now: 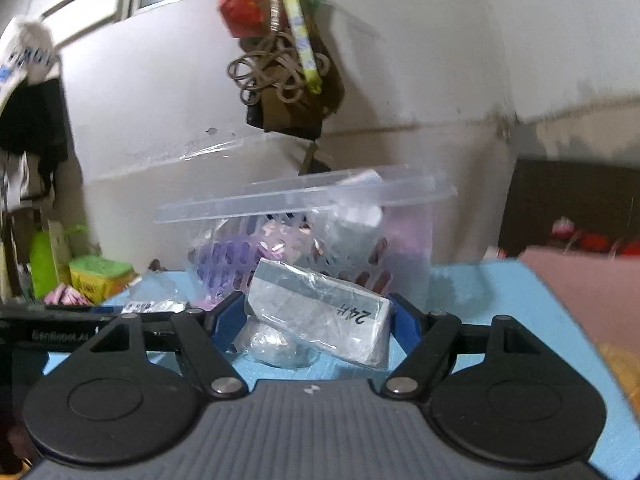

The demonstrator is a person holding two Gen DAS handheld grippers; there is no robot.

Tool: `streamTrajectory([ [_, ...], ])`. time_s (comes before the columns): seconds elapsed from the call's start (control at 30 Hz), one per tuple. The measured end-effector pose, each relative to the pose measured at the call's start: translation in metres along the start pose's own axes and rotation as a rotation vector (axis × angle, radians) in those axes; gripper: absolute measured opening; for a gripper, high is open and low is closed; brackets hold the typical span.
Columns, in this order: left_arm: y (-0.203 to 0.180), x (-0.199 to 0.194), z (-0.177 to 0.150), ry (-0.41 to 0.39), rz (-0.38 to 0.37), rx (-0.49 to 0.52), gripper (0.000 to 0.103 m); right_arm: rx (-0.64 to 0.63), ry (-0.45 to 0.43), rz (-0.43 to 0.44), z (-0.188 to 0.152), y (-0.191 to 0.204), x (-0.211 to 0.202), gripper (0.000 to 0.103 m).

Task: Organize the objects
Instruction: 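Lift both held items over the clear basket and open both tools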

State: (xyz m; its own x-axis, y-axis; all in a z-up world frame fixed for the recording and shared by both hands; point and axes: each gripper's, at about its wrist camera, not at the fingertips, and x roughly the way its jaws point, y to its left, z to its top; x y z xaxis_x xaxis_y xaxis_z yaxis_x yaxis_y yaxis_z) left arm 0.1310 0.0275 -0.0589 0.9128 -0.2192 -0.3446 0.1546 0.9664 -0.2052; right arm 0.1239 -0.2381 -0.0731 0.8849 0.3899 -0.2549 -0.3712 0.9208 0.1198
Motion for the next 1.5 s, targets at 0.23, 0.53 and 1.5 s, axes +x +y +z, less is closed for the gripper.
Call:
streamTrajectory([
  [0.23, -0.002, -0.018, 0.011, -0.051, 0.004, 0.008, 0.075, -0.023, -0.038, 0.003, 0.006, 0.003, -0.018, 0.078],
  [0.53, -0.017, -0.035, 0.123, -0.16, -0.052, 0.1, 0.075, -0.136, -0.181, -0.034, 0.117, 0.004, -0.036, 0.078],
  [1.5, 0.008, 0.026, 0.049, 0.126, 0.019, 0.058, 0.097, 0.099, 0.225, 0.006, 0.037, -0.034, 0.03, 0.103],
])
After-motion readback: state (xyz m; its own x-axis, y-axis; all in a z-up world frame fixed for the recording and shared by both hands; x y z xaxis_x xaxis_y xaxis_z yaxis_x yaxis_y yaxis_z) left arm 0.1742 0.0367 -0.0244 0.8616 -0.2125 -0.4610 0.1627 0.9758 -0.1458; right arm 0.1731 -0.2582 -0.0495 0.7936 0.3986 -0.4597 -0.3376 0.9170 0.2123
